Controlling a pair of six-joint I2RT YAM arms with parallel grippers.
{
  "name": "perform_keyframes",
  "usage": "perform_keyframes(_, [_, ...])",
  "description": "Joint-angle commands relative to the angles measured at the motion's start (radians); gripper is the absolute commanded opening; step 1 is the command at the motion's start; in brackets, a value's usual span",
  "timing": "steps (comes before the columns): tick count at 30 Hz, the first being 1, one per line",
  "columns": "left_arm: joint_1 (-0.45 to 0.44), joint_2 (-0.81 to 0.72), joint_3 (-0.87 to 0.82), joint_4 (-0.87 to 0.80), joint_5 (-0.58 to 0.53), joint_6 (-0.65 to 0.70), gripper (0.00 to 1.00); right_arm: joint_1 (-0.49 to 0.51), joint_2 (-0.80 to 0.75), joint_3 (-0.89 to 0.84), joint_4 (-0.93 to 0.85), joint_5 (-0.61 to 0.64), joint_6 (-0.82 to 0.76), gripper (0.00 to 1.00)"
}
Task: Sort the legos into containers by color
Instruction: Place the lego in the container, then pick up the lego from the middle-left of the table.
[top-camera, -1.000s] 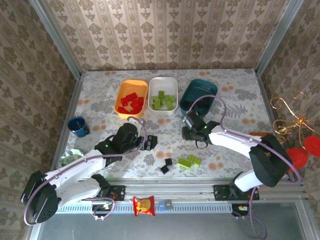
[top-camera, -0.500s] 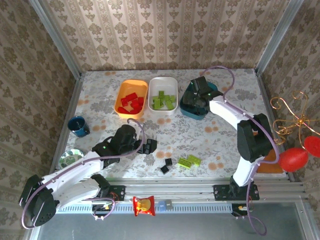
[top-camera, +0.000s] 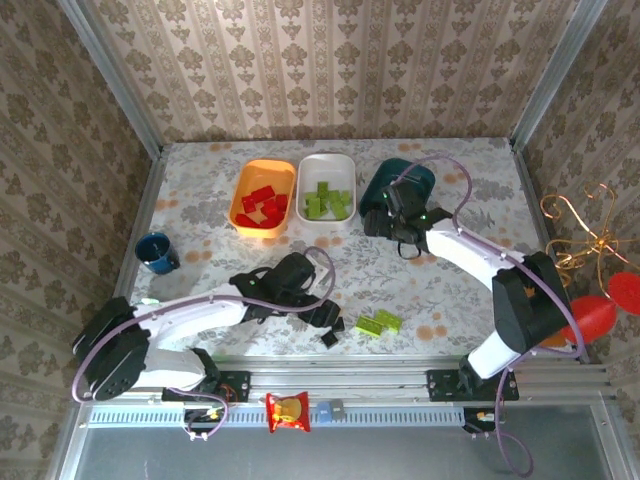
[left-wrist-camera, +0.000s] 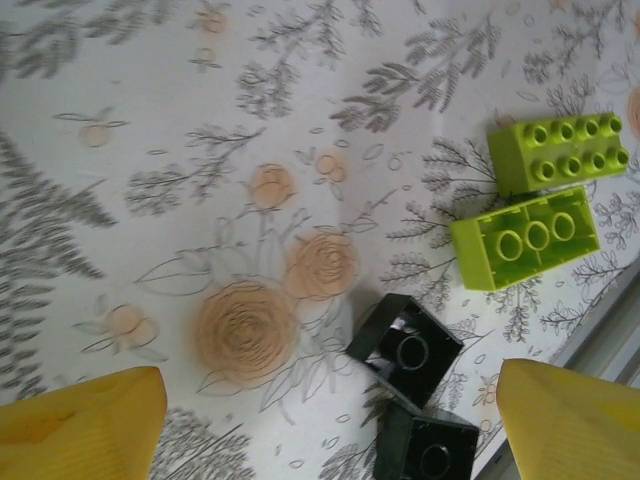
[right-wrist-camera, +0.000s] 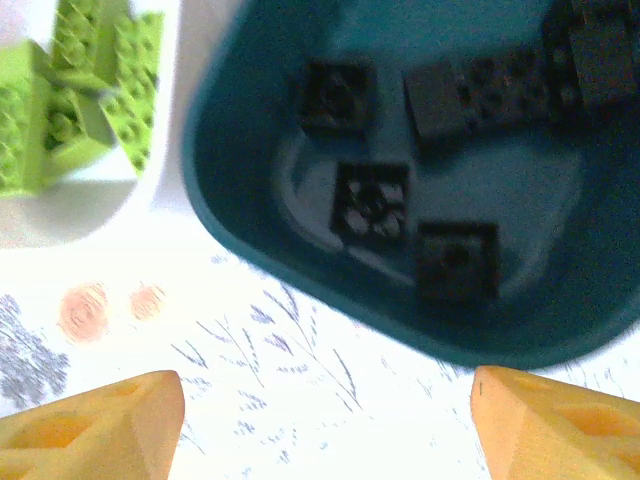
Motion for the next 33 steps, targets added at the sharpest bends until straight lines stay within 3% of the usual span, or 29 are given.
perform_keyframes(1, [-0.037,0.065,0.078,-0.009,0.06,0.059,0.87,-0.001,-0.068,-0.071,0.034,-0.011,0.034,0.77])
perform_keyframes(12, [-0.154,0.272,0.217,-0.194,-0.098,0.133,0.81,-0.014,-0.205,-0.173,0.026,0.024,0.021,0.78])
perform_keyframes(20, [-0.191,0.333,0.201,-0.156,-0.167,0.143,0.72,-0.024,-0.234,-0.188,0.027,0.021,0.02,0.8])
perform_keyframes(33, [-0.182,0.344,0.201,-0.097,-0.174,0.159,0.39,-0.035,-0.262,-0.209,0.03,0.029,0.033,0.81])
